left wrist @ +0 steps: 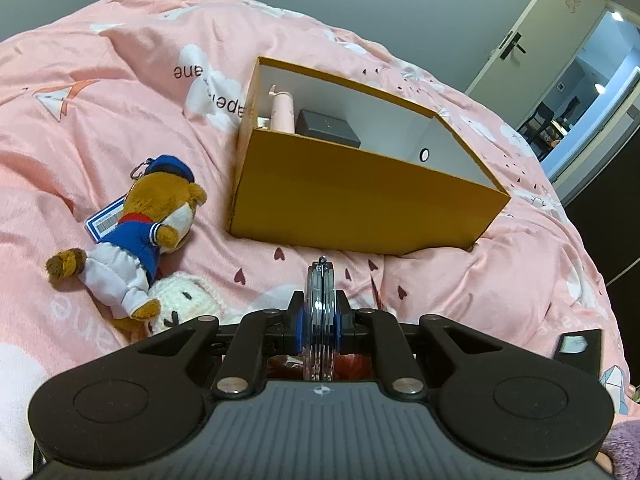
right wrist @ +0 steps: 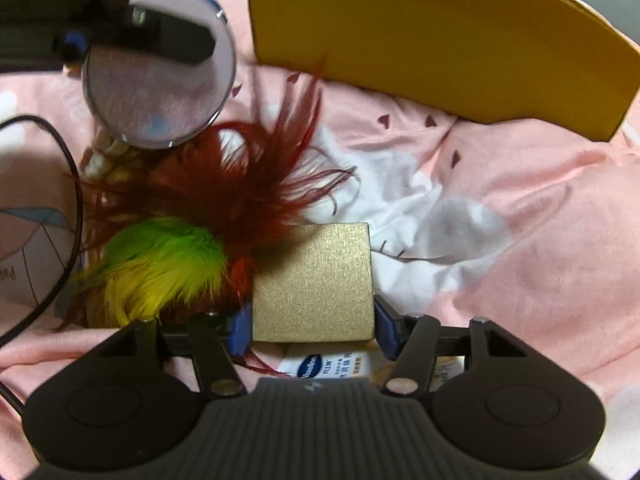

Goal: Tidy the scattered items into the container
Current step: 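Grasp the small gold cube box with the right tool and lift it, then carry the mirror and gold cube box over the orange box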

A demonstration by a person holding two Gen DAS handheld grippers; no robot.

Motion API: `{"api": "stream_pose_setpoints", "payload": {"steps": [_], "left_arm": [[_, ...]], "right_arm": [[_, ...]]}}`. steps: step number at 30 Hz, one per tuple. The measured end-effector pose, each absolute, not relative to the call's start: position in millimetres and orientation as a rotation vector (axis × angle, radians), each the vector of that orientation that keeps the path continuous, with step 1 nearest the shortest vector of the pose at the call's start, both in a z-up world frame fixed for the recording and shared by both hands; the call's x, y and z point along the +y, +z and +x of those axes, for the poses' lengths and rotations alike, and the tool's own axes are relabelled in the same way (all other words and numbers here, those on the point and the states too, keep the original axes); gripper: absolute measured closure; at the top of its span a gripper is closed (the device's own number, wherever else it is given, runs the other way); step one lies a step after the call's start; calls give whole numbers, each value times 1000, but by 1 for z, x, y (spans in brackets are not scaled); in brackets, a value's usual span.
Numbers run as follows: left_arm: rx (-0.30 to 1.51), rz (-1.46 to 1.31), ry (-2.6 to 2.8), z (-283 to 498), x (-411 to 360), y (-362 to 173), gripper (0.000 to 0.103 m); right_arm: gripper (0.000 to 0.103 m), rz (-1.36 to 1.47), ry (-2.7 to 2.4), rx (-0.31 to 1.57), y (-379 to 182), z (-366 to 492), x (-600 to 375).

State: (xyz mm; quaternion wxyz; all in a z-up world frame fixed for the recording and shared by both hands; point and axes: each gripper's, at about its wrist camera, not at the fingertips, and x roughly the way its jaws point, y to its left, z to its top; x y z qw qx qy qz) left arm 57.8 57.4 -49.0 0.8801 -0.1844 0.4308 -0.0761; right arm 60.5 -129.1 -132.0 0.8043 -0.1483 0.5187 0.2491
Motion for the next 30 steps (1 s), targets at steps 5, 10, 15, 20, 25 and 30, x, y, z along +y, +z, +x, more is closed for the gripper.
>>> {"api": "stream_pose_setpoints", "payload": {"steps": [5,10,15,20,25,30], "left_arm": [[887,-391,-165,58,58,-47,87],[878,-399,-172,60,59,-44,87],[850,-402,-197,64,60,-33,87],[839,-426,-228,74,63,-22,88],[823,-437,-262,89,63,-7,87],[803,-424,-288,110,60,10,88]], "right_arm": [[41,-293,472,1069,-117,64,-145],[41,-236,424,1023,-99,72,-162],[41,-217,405,955,-72,82,-169],[41,-174,423,906,-43,92,-182],[41,-146,460,867,-19,103,-188],[41,-118,516,846,0,121,-187]]}}
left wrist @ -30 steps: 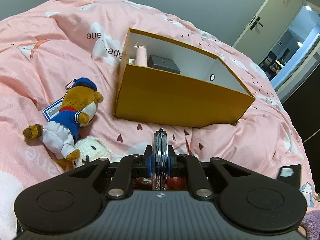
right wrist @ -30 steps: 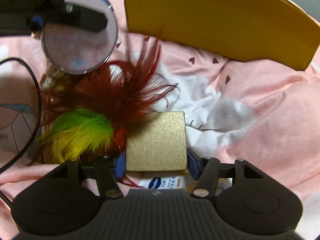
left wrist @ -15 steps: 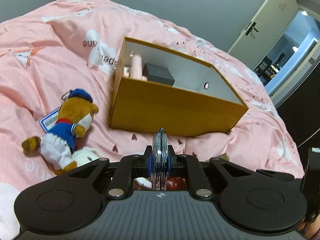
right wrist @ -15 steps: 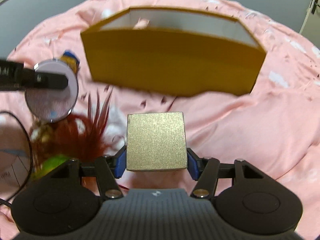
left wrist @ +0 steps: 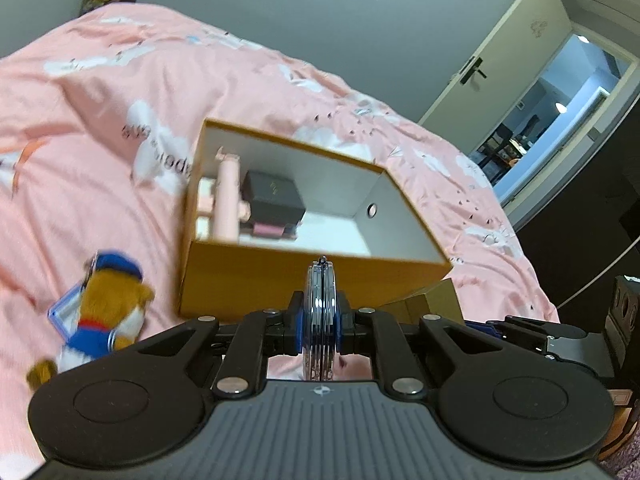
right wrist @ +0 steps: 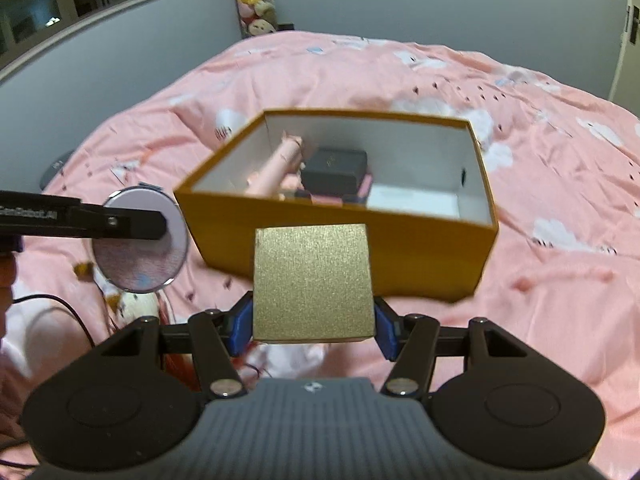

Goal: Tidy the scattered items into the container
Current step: 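Carry the mirror and gold cube box over the orange box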

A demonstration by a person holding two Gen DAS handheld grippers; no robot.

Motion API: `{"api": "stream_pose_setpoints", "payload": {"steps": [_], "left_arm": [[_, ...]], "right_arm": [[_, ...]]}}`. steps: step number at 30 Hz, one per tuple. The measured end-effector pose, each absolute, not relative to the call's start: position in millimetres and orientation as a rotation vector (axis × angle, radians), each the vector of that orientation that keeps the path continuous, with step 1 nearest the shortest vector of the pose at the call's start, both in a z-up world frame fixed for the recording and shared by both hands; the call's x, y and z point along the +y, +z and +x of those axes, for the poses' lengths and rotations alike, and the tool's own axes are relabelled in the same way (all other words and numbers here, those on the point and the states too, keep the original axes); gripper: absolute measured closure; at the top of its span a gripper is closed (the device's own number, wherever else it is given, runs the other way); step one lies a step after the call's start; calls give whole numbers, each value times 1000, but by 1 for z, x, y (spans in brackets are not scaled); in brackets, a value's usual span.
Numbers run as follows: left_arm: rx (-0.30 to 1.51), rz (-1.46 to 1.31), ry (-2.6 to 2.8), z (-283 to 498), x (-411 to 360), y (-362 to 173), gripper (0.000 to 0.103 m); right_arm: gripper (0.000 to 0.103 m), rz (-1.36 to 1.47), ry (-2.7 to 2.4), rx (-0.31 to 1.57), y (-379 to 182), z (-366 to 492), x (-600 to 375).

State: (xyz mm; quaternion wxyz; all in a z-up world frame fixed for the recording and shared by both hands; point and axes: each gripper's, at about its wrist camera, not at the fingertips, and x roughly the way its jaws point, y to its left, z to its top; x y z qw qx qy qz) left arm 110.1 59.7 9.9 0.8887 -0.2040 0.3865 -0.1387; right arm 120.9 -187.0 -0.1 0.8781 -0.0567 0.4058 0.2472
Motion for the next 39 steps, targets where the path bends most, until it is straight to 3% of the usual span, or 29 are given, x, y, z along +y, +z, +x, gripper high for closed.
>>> {"api": "stream_pose_setpoints", "payload": {"steps": [14,39], "left_arm": [[822,-421,-331,212,48,21,88],[1298,-404,-283,332,8,-93,88]], "right_arm": [[41,-117,548,767,42,193,-187],[41,-238,593,1090,-40,319,-160]]}}
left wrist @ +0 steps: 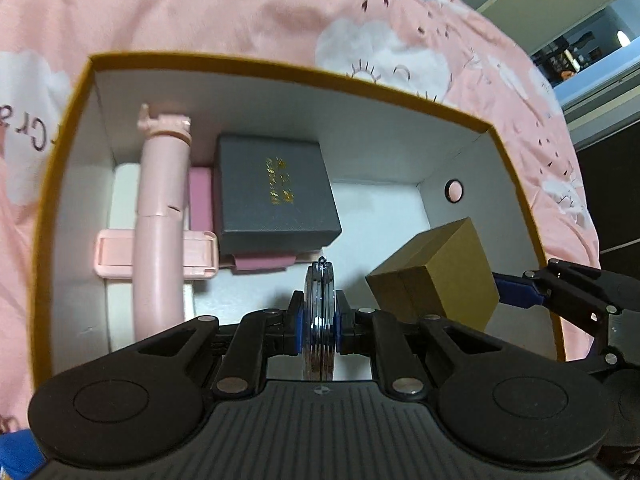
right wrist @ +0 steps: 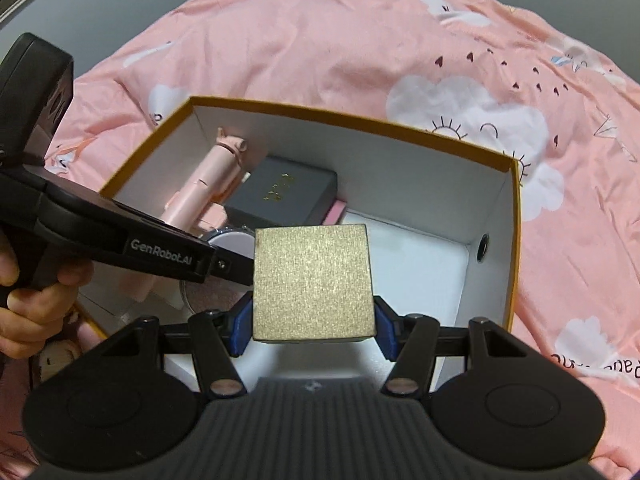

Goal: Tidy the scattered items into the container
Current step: 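Carry the mirror and gold cube box over the orange box, then lower the mirror into the orange box and open the left tool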

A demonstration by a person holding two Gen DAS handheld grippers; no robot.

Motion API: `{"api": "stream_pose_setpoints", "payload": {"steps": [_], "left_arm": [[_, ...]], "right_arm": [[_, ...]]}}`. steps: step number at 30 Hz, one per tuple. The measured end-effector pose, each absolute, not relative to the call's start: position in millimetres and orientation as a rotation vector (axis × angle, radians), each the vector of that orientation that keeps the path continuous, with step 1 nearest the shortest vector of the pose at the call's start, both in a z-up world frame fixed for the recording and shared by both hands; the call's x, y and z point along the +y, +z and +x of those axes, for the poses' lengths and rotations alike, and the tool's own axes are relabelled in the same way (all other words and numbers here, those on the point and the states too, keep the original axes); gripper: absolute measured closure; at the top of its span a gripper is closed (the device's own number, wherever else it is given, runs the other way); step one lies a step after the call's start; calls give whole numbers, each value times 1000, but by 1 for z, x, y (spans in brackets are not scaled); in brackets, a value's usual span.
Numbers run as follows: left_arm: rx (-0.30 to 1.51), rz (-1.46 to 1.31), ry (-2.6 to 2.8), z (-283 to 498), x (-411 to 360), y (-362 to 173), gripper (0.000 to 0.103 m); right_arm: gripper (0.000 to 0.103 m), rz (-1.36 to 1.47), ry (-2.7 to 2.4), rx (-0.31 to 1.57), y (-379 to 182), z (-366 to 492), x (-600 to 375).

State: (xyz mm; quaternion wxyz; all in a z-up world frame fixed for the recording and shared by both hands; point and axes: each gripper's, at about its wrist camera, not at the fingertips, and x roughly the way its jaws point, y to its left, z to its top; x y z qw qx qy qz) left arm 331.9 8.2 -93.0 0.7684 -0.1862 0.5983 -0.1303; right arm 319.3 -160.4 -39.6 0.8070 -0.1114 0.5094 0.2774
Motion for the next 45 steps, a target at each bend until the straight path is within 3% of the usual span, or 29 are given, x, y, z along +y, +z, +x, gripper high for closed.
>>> {"api": "stream_pose_setpoints", "payload": {"steps": [18,23,45], "left_arm": [[1382,-367,-243,340,20,-104,84],[1366,-276,-209,333,19,-94,75],[1347,-207,-208,329,22,-90,71]], "right_arm": [[41,-262,607,1133,-58,331,-155],[41,-262,605,1143,-61,330,-155],[41,-240,609,1209,-72,333,-151]]}}
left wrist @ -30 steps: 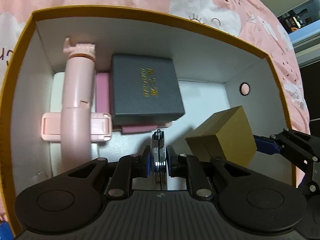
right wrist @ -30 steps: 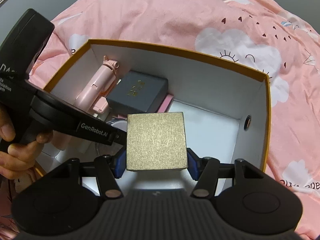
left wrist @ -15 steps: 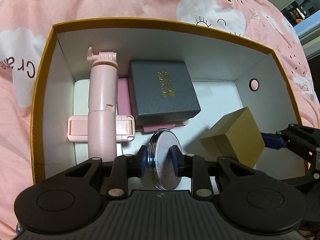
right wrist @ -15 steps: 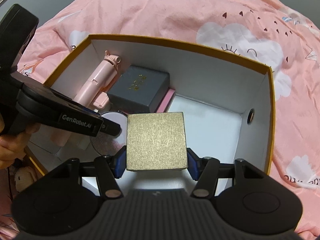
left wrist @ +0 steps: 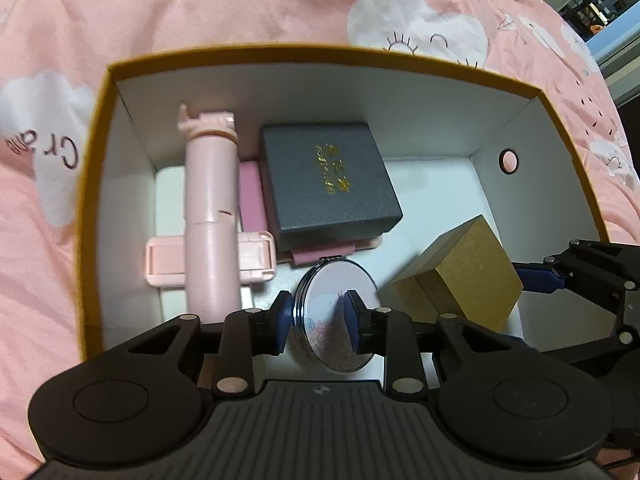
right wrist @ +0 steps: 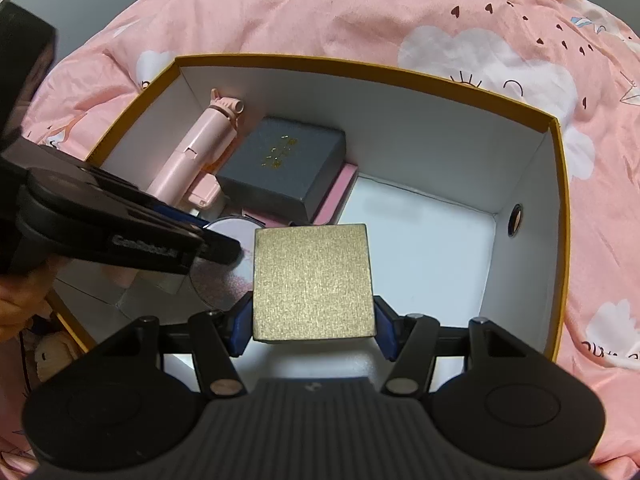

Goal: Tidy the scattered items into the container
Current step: 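Lower the mirror into the orange box and open the left tool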

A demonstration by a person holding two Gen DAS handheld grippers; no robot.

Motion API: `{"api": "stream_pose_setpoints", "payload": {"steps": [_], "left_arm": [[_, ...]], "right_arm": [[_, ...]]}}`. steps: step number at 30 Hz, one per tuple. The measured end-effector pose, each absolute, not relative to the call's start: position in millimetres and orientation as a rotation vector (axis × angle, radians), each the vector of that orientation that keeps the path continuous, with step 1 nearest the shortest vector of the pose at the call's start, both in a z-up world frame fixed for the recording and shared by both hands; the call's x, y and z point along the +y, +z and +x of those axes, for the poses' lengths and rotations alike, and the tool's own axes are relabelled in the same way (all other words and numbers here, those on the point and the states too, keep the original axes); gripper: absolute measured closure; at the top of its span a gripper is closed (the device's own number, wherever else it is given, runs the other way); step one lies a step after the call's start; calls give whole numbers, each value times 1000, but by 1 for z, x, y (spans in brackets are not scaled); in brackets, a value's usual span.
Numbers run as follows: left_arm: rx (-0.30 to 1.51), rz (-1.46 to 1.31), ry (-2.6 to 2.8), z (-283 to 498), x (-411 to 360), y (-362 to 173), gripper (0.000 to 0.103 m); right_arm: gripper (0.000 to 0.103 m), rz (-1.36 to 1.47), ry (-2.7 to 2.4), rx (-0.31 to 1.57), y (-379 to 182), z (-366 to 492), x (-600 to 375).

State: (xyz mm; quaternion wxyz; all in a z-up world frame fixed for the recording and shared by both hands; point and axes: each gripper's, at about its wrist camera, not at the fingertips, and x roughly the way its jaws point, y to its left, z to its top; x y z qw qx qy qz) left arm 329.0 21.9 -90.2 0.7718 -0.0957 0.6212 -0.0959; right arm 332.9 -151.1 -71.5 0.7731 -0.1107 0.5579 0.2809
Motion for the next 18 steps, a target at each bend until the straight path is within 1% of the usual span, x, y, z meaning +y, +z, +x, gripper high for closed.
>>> {"api": "stream_pose_setpoints", "payload": {"steps": [5,13,18], "left_arm": [[1322,-230,-220,327,25,-86,71],[1194,-237,-202,318,46,-51,71],[1170,-268,-180,315,63,-49,71]], "right_arm": [[41,-238,610,1225,-73,334,-149],[41,-226,646,1250,-71,337,-133],[41,-201,653,1286,-73,342,-111]]}}
